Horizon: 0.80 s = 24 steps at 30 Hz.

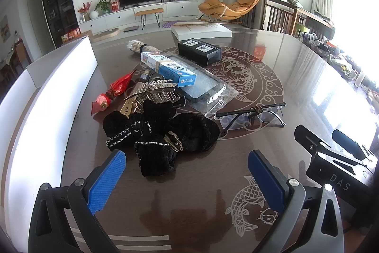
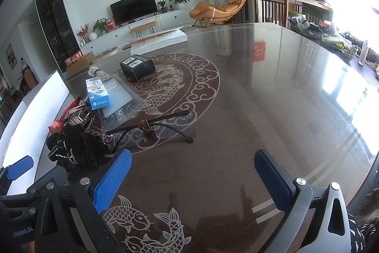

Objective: Organize objects
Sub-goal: 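Move the left gripper toward the pile of black fuzzy items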

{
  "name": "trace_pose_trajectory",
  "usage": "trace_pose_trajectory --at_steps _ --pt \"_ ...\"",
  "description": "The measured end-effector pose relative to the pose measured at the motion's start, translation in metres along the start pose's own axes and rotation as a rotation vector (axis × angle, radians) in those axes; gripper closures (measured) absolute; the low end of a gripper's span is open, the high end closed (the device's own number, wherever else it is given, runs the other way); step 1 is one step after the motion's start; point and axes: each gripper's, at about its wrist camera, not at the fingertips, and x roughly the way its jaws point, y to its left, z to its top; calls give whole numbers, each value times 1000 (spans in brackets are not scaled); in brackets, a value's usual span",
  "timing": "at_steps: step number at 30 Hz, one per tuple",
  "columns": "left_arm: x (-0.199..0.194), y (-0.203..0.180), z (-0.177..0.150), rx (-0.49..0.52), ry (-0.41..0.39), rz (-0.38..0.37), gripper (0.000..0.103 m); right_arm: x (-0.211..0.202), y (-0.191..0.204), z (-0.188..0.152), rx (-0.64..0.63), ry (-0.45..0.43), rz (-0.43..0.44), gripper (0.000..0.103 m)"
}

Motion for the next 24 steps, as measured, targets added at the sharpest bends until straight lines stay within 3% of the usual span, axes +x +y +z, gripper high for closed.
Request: trace_pose_trajectory --at_steps 13,24 --pt "12 2 -10 18 42 23 0 10 1 -2 -5 53 -22 0" --pt "26 20 -27 13 99 59 0 42 0 -13 -19 199 -92 0"
